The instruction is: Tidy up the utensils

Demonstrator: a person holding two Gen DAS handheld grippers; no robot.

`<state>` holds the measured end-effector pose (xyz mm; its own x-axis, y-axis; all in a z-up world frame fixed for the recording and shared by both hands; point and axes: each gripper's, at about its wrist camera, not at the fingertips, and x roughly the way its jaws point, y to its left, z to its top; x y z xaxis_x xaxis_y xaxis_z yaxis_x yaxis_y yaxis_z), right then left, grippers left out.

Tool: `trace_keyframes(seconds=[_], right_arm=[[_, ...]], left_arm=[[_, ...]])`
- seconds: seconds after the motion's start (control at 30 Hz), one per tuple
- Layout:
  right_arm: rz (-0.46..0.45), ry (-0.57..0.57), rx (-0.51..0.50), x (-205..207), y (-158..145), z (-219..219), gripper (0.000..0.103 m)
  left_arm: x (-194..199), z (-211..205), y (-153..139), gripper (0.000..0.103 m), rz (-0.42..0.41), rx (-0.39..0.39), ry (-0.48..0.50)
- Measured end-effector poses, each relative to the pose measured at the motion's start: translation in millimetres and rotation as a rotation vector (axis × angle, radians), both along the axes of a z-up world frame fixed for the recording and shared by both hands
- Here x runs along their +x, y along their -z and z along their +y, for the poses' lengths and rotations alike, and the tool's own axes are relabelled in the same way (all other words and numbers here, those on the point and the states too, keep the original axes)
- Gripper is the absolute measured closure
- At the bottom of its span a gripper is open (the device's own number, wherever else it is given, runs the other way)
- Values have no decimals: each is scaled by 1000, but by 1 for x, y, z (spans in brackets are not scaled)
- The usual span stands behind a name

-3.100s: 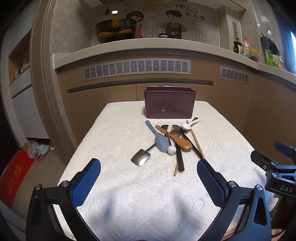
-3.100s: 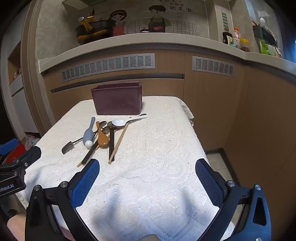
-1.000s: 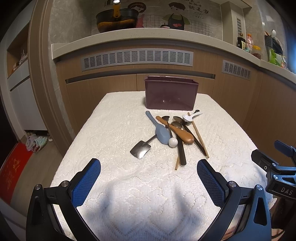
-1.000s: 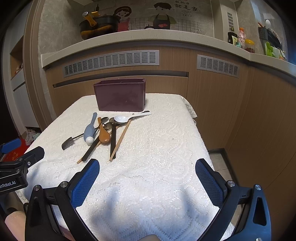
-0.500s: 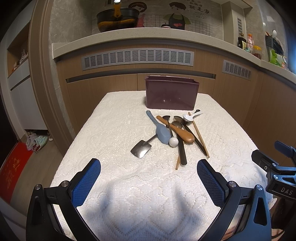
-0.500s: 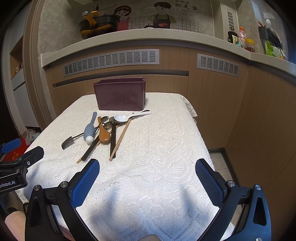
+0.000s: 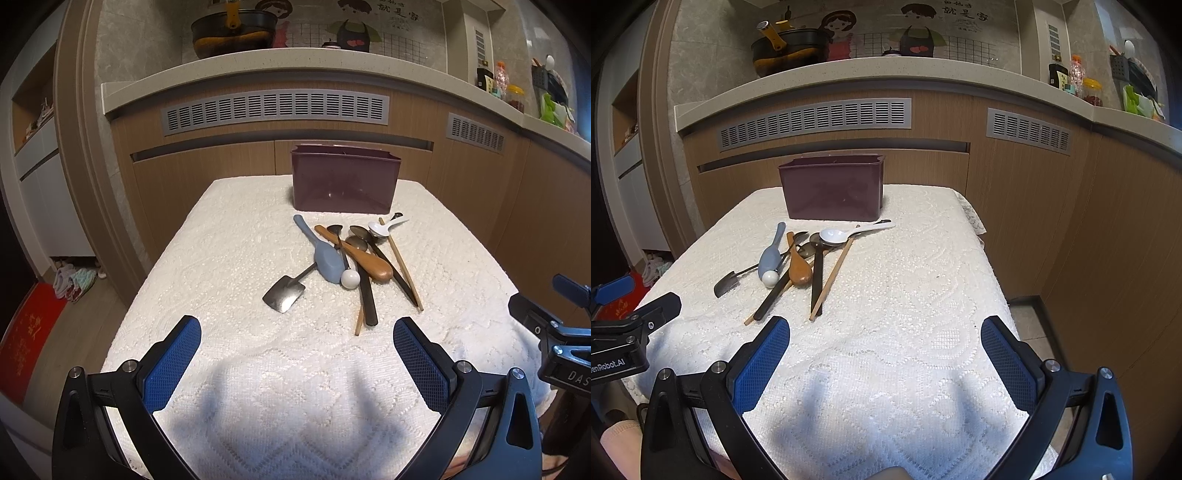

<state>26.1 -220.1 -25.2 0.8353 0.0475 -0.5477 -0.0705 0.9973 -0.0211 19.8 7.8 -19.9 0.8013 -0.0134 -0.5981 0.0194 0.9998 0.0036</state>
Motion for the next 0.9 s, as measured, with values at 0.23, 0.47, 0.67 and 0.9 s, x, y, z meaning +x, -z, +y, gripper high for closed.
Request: trace_keyframes(seconds=[0.23, 0.47, 0.67, 0.9], right_arm=[[-36, -8, -50, 15, -8, 4, 0], [-25, -30, -86, 53, -12, 10, 0], [10, -80, -158, 91, -4, 27, 0], [96, -193, -192, 144, 2, 43, 0]], left_arm=[[25, 6, -1, 0, 37, -7, 14], [63, 12, -1, 0, 57, -5, 10], [105, 26, 3, 0, 73, -14, 4], [153, 55, -2, 0, 64, -52, -12]])
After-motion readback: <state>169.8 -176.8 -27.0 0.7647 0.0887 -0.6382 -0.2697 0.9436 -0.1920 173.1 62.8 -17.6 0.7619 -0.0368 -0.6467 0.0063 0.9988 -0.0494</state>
